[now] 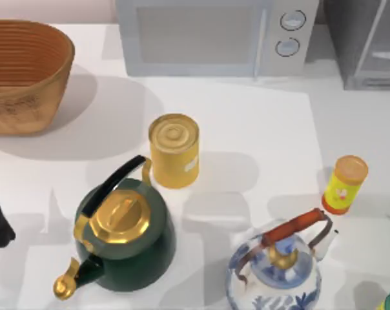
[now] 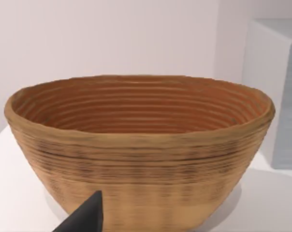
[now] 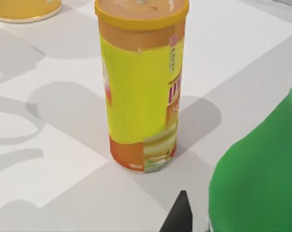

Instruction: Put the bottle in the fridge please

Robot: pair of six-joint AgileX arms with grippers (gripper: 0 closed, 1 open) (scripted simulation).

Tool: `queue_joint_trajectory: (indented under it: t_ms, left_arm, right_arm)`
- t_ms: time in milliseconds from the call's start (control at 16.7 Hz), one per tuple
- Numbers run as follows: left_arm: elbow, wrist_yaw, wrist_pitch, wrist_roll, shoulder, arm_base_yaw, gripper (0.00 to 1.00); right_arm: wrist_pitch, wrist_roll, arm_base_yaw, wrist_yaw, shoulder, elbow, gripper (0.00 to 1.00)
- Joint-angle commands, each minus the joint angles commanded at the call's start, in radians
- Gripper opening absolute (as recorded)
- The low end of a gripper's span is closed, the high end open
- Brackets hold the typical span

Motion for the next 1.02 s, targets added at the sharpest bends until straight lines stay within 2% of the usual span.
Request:
queue_joint_trajectory:
  t_ms: [120,180,780,1020]
  left_arm:
    - [0.0,0.0,0.0,0.0,0.0,0.0,1.0]
    - [0.0,0.0,0.0,0.0,0.0,0.0,1.0]
    - [0.0,0.0,0.0,0.0,0.0,0.0,1.0]
    - [0.0,0.0,0.0,0.0,0.0,0.0,1.0]
  right_arm:
    - [0.0,0.0,0.0,0.0,0.0,0.0,0.03]
    - [0.0,0.0,0.0,0.0,0.0,0.0,0.01]
    - [-0.012,-0.011,-0.002,-0.003,0.0,0.008,0.01]
    - [-0.162,-0.158,-0.027,-0.036,0.01,0.089,0.01]
